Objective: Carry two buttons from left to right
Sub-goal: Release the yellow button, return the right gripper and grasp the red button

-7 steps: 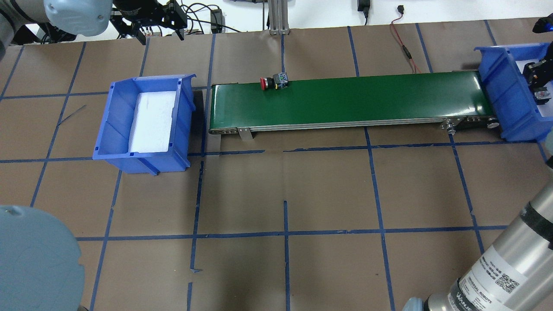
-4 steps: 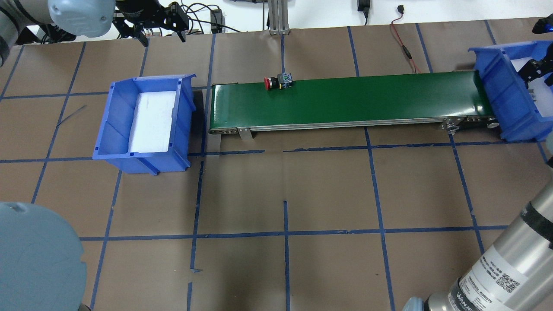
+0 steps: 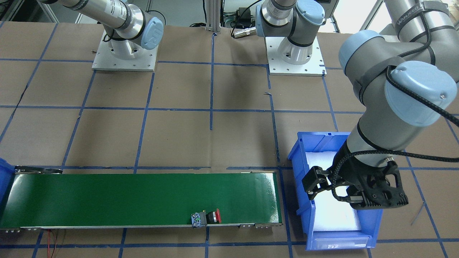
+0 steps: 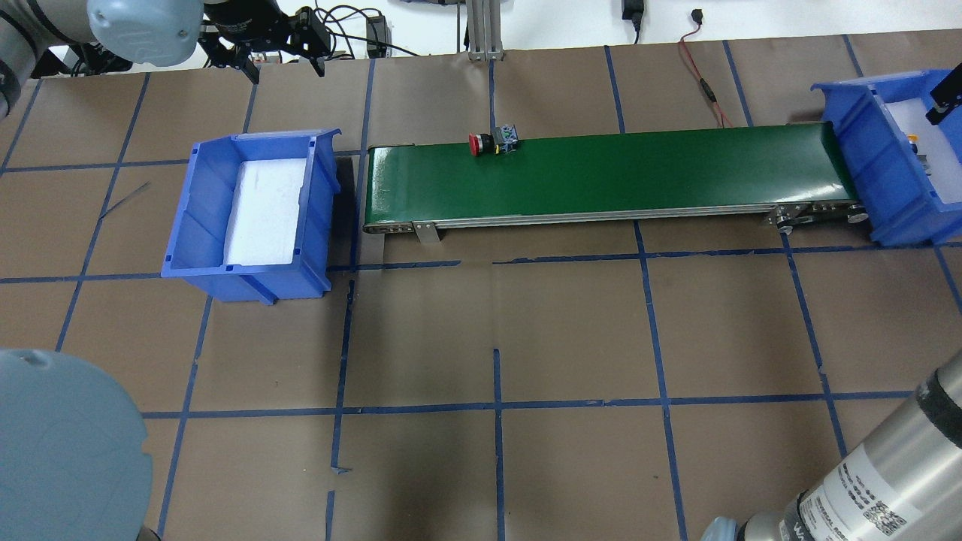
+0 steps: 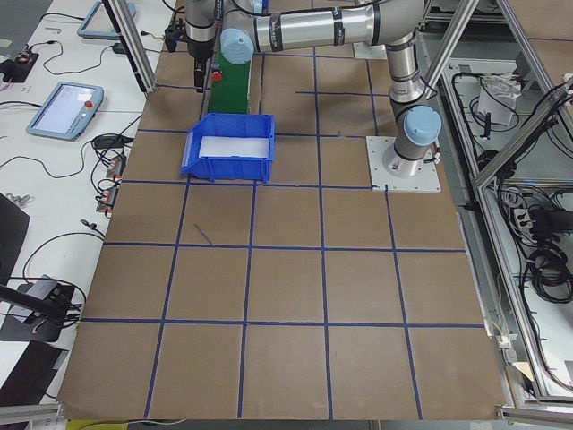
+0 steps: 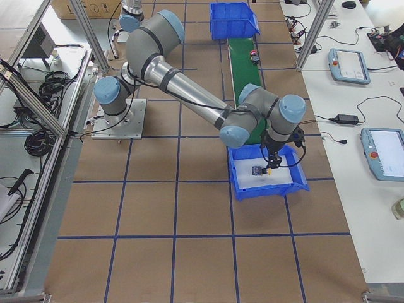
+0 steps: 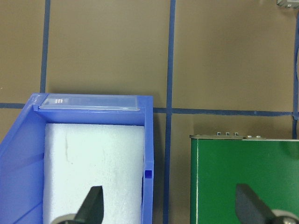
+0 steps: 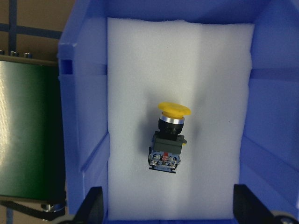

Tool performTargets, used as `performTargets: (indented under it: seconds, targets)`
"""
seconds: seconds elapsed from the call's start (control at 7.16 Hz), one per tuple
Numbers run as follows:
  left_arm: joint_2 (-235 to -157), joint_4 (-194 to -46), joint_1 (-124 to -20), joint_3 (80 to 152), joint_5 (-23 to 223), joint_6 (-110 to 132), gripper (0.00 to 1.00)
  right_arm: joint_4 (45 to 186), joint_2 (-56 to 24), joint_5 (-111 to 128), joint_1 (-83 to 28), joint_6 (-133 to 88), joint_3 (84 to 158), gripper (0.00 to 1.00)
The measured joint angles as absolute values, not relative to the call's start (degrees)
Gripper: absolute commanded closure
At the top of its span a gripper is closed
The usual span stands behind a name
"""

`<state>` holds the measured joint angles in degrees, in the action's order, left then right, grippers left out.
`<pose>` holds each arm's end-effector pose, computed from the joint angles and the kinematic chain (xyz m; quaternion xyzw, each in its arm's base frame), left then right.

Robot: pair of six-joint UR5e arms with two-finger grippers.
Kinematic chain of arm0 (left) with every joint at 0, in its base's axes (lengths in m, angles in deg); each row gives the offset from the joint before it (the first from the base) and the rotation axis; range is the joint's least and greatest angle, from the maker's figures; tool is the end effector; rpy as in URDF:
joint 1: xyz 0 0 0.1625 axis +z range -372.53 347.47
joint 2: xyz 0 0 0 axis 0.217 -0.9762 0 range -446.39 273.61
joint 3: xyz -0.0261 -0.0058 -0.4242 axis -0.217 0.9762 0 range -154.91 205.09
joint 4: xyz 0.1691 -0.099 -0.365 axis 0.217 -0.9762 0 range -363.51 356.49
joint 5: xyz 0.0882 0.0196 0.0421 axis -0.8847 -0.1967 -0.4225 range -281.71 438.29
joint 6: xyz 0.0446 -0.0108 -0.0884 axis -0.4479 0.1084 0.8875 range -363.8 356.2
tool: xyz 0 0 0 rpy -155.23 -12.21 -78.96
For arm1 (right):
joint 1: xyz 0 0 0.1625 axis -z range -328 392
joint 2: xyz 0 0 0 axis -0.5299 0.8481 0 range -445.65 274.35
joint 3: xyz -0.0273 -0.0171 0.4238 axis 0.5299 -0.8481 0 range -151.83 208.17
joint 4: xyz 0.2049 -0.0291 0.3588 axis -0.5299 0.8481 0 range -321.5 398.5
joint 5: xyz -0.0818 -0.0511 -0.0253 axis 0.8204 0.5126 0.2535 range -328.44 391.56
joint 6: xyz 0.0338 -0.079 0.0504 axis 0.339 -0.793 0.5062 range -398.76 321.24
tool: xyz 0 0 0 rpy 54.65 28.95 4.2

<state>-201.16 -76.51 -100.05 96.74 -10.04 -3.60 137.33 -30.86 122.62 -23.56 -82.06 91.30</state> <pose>-0.1065 -0.6893 0.4250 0.0220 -0.9954 0.0925 0.0126 -0.3066 -0.6793 0.3541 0.0772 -0.9970 -0.0026 0.0099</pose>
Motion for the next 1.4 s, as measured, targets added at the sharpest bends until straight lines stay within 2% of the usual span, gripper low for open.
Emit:
performTargets:
  seconds: [0.28, 0.56, 0.84, 1.4]
  targets:
    - [-200.7, -76.42, -100.05, 97.72, -10.1, -3.56, 0.0, 133.22, -25.94, 120.85, -25.87, -82.15, 91.51, 0.05]
    - [-200.27, -76.2, -100.0, 98.62, -10.13, -3.61, 0.0, 132.74, -23.99, 119.16, -33.99, -77.09, 91.68, 0.05]
    - [-200.22, -76.13, -99.99, 98.72, -10.13, -3.62, 0.0, 133.0, -24.07, 118.9, -42.67, -68.24, 92.0, 0.05]
    - [-200.35, -76.05, -99.89, 98.73, -9.89, -3.62, 0.0, 137.12, -26.34, 118.56, -56.47, -65.33, 95.73, 0.05]
